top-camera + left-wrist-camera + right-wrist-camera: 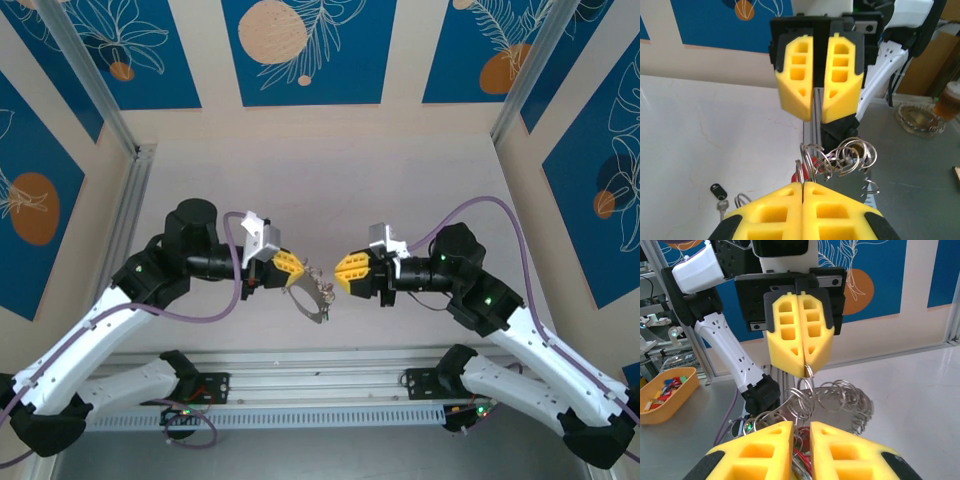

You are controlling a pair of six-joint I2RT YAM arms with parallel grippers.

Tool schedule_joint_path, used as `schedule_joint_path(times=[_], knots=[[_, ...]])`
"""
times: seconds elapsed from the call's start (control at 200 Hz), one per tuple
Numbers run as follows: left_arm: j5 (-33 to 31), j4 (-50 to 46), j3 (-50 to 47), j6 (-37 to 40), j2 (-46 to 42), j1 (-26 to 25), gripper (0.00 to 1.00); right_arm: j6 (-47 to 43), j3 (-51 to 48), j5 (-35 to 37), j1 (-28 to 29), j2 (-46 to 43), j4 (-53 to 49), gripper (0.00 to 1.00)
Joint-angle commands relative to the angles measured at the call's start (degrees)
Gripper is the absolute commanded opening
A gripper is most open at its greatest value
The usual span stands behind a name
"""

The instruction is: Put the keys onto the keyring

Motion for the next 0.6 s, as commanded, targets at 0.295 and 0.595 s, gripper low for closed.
schedule_joint_path(times=[0.295,0.595], knots=[[1.7,7.2,-1.4,-3.5,-3.4,-0.5,0.00,-0.4,5.7,-10.3,0.0,8.0,4.1,0.19],[0.8,9.0,-2.9,-3.9,-3.6,-0.5,0.00,-1.8,6.5,-10.8,3.0,8.5,4.5,0.17]])
